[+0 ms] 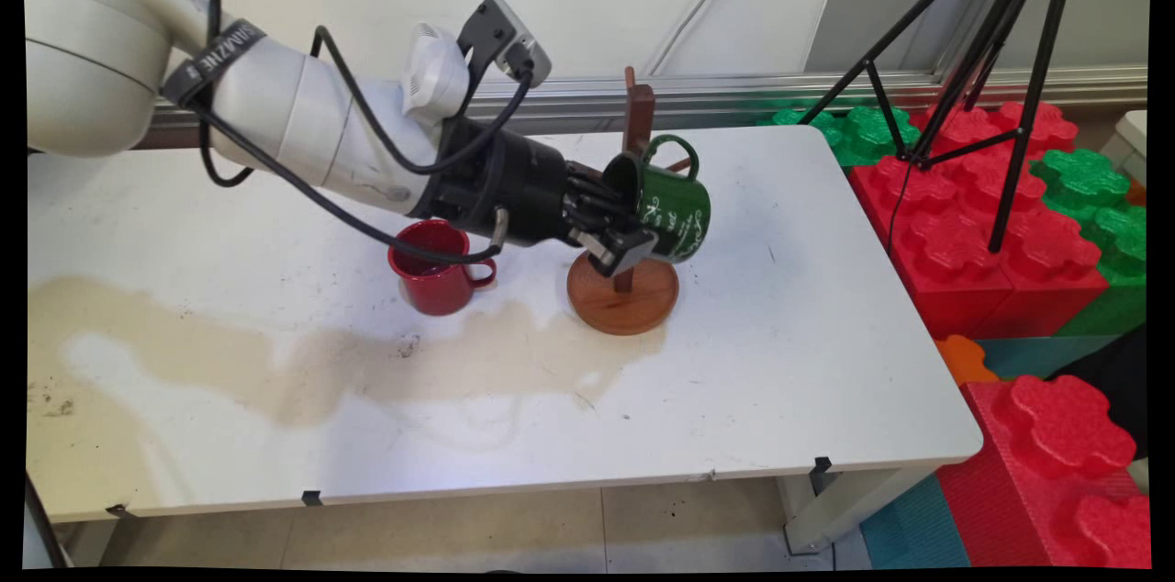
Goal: Place the picked object on the table
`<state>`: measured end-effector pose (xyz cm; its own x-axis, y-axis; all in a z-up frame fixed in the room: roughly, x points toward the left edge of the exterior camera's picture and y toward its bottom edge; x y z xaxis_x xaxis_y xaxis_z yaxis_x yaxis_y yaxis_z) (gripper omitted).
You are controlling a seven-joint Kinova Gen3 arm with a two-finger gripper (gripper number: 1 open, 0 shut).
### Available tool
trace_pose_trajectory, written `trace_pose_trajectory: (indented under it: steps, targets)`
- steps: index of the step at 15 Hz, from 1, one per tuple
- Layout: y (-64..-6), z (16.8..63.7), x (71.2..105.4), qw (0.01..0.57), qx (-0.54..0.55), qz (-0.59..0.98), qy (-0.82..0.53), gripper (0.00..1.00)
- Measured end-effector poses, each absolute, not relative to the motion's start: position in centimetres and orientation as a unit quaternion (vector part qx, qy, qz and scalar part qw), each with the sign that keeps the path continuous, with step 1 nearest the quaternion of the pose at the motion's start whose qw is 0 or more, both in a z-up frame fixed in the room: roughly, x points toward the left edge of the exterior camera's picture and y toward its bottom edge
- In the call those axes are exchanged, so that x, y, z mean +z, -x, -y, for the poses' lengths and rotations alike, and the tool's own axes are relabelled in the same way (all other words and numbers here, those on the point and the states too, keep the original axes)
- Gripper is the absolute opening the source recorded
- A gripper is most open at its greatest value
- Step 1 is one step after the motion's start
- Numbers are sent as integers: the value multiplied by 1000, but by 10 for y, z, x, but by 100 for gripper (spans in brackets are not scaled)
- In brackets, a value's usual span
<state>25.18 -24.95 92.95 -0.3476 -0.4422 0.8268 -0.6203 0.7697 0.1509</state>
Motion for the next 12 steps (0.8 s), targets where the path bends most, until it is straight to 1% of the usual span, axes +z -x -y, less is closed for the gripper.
trace_pose_trajectory:
  steps: [7, 12]
  targets:
    - [-254, 231, 937, 437, 93, 848, -286, 0]
    - [-271, 213, 942, 377, 106, 880, -269, 0]
